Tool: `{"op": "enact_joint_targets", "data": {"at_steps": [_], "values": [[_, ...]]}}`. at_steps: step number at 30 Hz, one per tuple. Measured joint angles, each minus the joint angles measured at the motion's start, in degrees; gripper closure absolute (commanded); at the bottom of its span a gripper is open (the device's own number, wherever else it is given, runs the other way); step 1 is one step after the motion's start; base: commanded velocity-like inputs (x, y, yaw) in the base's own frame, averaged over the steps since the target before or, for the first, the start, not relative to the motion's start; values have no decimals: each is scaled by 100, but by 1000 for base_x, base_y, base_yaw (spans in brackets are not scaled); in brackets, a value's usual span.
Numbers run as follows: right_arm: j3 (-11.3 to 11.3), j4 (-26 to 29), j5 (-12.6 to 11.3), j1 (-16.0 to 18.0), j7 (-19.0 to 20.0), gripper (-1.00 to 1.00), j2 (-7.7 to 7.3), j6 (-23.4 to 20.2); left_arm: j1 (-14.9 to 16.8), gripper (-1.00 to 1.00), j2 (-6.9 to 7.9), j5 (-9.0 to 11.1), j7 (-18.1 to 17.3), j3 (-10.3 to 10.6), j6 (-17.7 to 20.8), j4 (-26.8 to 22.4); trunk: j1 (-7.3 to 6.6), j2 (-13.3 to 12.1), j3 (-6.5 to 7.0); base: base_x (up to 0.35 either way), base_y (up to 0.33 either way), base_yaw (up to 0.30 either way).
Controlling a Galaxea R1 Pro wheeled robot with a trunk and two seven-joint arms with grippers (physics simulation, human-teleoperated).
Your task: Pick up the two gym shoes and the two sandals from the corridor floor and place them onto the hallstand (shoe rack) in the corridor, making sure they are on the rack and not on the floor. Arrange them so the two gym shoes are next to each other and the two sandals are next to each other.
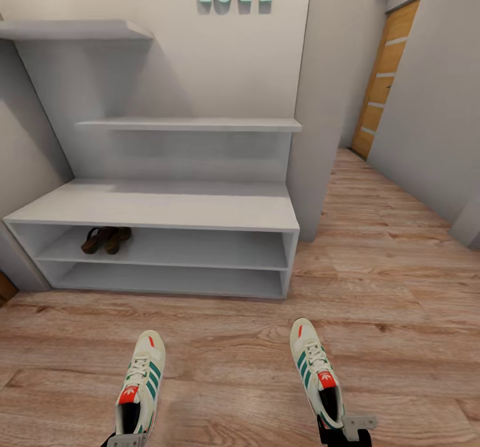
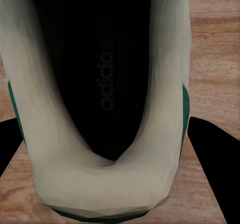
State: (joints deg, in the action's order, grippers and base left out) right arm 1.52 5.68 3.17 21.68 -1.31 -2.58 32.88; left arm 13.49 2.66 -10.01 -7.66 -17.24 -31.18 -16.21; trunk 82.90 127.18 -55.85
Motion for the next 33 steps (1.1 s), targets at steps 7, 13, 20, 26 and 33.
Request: {"op": "enact_joint_targets", "data": {"at_steps": [7, 13, 20, 26, 33], "values": [[0, 7, -5, 0, 1, 100, 11, 0, 0, 100, 0, 0, 0, 0, 0, 0, 0, 0, 0, 4, 7, -1], [5, 12, -9, 0, 9, 100, 20, 0, 0, 100, -2, -6, -4, 6, 5, 0, 0, 0, 0, 0, 0, 0], [23, 23, -9, 0, -7, 100, -32, 0, 21, 100, -50, -31, 3, 21, 95, -5, 0, 0, 0, 0, 0, 0], [44, 29, -17, 0, -11, 100, -131, 1, 94, 100, -80, -58, 7, 44, 187, -41, 0, 0, 0, 0, 0, 0], [327, 49, -343, 0, -33, 100, -501, -15, 703, 100, -98, -91, 14, 60, 1111, -82, 0, 0, 1, 0, 0, 0]]}}
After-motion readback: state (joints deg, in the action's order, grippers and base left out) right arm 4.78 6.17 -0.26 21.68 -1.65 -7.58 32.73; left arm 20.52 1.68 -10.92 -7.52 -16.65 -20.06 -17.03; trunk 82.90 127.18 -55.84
